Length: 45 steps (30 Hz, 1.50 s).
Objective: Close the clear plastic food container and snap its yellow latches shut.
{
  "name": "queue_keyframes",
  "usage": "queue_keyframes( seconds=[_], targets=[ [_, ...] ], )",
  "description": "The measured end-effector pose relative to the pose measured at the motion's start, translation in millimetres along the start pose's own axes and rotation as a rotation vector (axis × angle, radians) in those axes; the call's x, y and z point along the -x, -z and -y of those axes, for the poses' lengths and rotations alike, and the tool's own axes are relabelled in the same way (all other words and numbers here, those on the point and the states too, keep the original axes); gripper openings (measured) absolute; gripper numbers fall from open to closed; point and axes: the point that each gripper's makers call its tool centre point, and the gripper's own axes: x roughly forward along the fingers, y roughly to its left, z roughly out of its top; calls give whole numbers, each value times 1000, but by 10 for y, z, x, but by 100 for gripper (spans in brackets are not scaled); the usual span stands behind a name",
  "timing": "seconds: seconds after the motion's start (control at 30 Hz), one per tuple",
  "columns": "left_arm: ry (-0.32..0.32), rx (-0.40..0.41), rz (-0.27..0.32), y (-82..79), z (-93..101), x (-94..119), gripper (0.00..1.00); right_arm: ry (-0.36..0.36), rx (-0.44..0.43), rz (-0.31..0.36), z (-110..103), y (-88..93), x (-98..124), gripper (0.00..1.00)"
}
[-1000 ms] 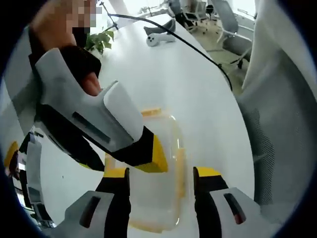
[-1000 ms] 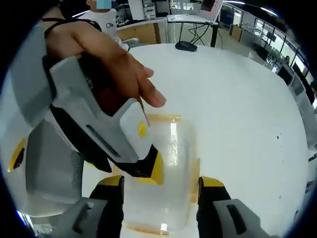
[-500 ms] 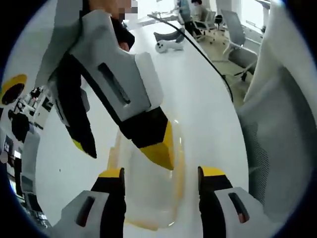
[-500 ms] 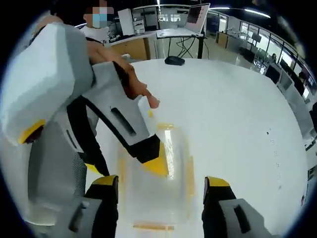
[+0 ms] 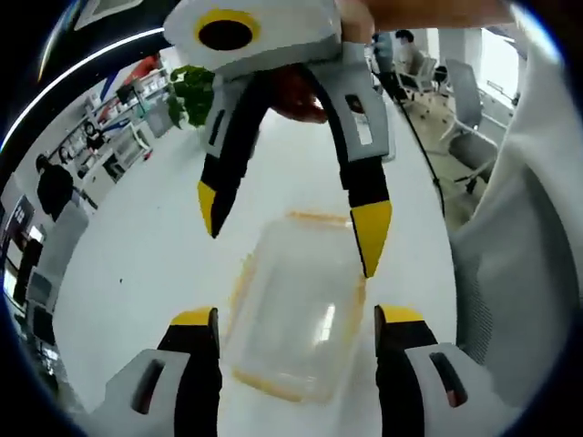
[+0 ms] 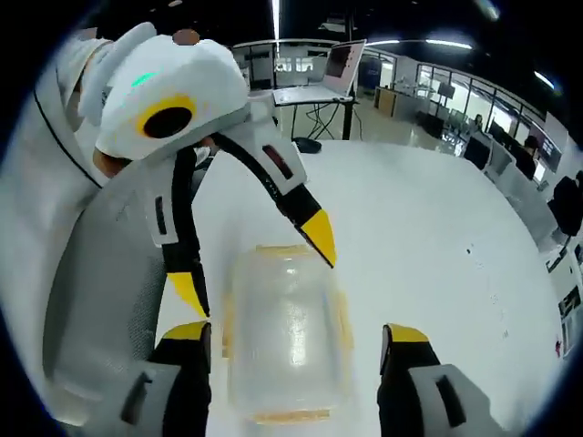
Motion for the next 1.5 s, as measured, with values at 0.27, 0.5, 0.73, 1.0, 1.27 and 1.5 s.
queue_keyframes(
  seconds=[0.27,0.5,0.73,1.0,1.27,1.5],
  targets=[
    [-13,46,54,73,-57,70,74,79,-23,77,7,-19,69,83],
    [-26,100,125,115,-114,132,80,137,-42,111,0,136,96,85],
    [-24,161,169,203,-141,135,85,170,-55,163,-4,307,123,84],
    [-11,140,175,311,-177,84,80,151,-86,151,-72,507,88,80],
    [15,115,153,393,-149,-23,83,157,-88,125,-88,637,25,81],
    [17,96,133,455,-168,-96,82,160,-90,132,-61,625,-16,77]
  ],
)
